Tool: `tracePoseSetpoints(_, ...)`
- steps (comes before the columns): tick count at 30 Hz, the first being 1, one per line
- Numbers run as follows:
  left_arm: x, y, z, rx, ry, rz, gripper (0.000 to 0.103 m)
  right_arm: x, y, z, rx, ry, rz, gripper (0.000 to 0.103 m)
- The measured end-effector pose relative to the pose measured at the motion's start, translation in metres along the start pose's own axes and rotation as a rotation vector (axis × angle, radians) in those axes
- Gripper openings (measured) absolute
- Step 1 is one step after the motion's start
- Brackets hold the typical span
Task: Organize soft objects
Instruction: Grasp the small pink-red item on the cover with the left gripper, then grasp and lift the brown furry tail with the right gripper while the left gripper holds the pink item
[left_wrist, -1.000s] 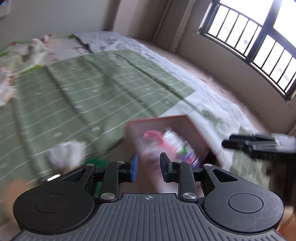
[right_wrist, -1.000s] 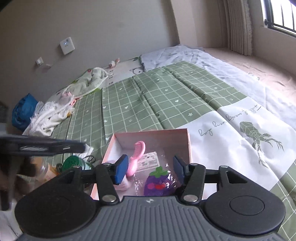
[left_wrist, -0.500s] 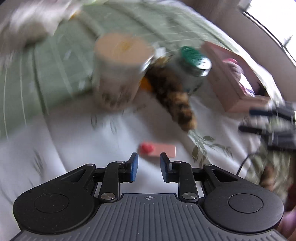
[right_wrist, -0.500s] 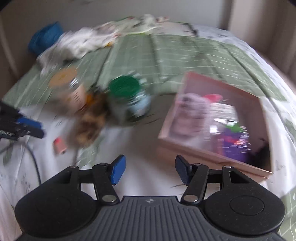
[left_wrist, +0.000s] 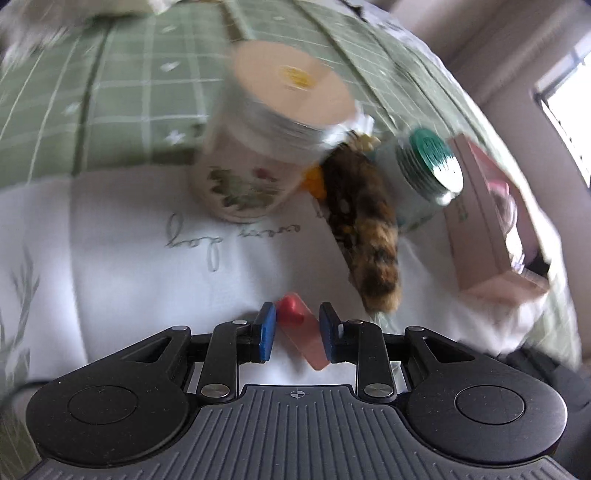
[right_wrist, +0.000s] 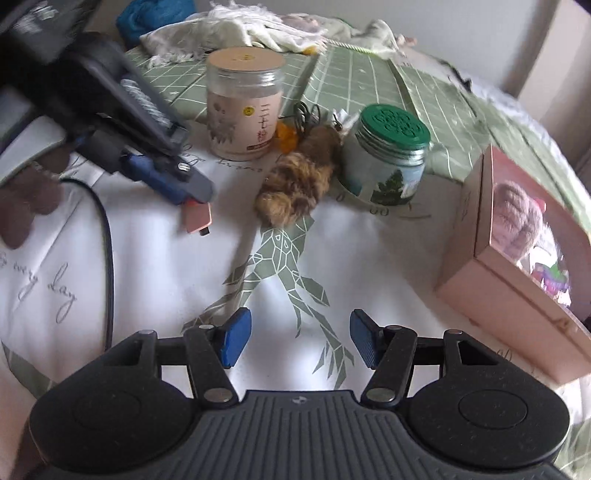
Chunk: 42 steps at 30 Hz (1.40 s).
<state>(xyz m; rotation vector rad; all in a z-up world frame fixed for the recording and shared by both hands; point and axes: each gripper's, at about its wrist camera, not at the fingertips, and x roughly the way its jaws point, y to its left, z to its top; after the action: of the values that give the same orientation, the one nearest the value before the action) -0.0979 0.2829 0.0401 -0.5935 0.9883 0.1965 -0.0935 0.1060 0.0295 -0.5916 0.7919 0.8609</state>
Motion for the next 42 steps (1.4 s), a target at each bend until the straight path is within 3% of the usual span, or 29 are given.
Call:
tracePoseSetpoints(4, 0.002, -0.024, -0.014, 0.233, -0.025, 0.094, 0.031, 0.002, -0.010, 0.002, 0.042, 0.009, 0.013, 0.062)
tracePoseSetpoints(8, 0.000, -0.035, -0.024, 0.311, -0.016, 0.144, 0.031, 0.006, -0.016, 0.000, 0.081, 0.024, 0.017, 0.065)
tracePoseSetpoints(17, 0.004, -0.038, -0.025, 0.313, -0.013, 0.112, 0.031, 0.008, -0.013, -0.001, 0.067, 0.027, 0.003, 0.066)
tracePoseSetpoints(21, 0.001, -0.037, -0.026, 0.333, 0.002, 0.091, 0.021, 0.006, -0.014, 0.001, 0.081, 0.023, 0.003, 0.066)
tracePoseSetpoints(24, -0.006, -0.023, -0.017, 0.333, 0.059, 0.017, 0.014, -0.004, -0.017, 0.010, 0.092, -0.021, -0.017, 0.066)
tracePoseSetpoints(27, -0.017, -0.001, -0.004, 0.363, 0.042, 0.071, 0.013, -0.016, -0.027, 0.030, 0.166, -0.077, -0.010, 0.066)
tracePoseSetpoints(29, -0.024, 0.021, 0.004, 0.306, 0.015, 0.107, 0.013, -0.015, -0.033, 0.048, 0.245, -0.096, 0.013, 0.066)
tracePoseSetpoints(33, -0.026, 0.053, 0.012, 0.124, -0.002, 0.044, 0.013, 0.015, -0.041, 0.083, 0.391, -0.088, 0.080, 0.065)
tracePoseSetpoints(34, -0.026, 0.055, 0.012, 0.117, -0.003, 0.037, 0.013, 0.026, -0.041, 0.091, 0.414, -0.077, 0.082, 0.063)
tracePoseSetpoints(35, -0.025, 0.055, 0.012, 0.118, -0.004, 0.033, 0.013, 0.036, -0.039, 0.097, 0.431, -0.065, 0.082, 0.055)
tracePoseSetpoints(36, -0.025, 0.055, 0.011, 0.119, -0.006, 0.027, 0.013, 0.046, -0.037, 0.102, 0.433, -0.048, 0.075, 0.040)
tracePoseSetpoints(39, -0.025, 0.055, 0.012, 0.110, 0.000, -0.023, 0.013, 0.057, -0.028, 0.105, 0.377, 0.049, 0.059, 0.012)
tracePoseSetpoints(42, -0.021, 0.051, 0.010, 0.106, 0.020, -0.078, 0.013, 0.039, -0.020, 0.083, 0.298, 0.116, 0.061, 0.009)
